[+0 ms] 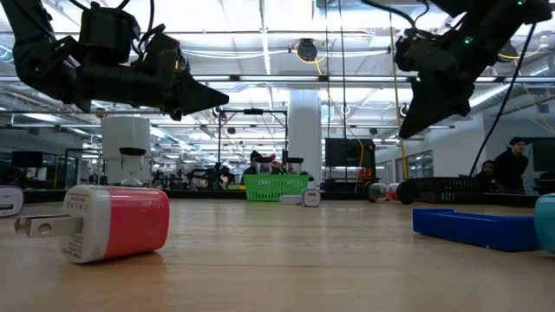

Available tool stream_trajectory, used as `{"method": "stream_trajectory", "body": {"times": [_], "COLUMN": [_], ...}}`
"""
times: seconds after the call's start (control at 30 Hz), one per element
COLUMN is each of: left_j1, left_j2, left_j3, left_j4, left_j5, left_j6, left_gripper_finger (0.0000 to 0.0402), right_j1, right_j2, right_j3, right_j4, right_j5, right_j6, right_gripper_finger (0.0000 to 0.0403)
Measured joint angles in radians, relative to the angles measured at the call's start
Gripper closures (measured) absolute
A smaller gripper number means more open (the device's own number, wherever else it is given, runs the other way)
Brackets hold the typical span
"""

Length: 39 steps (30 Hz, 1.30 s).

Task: Pick & Place Office items
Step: Put the blue adapter into the black basket

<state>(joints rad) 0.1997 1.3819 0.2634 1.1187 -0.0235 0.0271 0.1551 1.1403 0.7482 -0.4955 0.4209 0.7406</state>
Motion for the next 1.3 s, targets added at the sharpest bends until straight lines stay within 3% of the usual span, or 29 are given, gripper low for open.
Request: {"method": "stream_trajectory", "body": {"times": [0.3,0.6,0.97,1.3], "left_j1": [0.0,0.0,0.0,-0.02], "left_j2": [0.0,0.0,0.0,0.0], "left_j3": [0.0,0.001,0.001,0.001], "left_j4": [0.0,0.0,0.0,0.0], "left_j5": [0.031,0.031,0.031,0.032], "left_j6": [-0.004,-0.006,-0.009,-0.006], "left_gripper_finger": [0.0378,0.0378,0.0378,0.0378], "right_j1": [0.018,0.093,0.248,0.298], "right_j2": [0.191,0.322,0.374,0.374], "right_j3": [0.202,0.453,0.453,0.452], "right_j4": [-0.164,-0.503,-0.576,-0.617], "right_j5": [-0.035,-0.112,-0.262,-0.266], "right_j6": [-0.036,0.166,0.485,0.591], "right_gripper_finger": [0.0399,0.0363,0.0268,0.0171]}}
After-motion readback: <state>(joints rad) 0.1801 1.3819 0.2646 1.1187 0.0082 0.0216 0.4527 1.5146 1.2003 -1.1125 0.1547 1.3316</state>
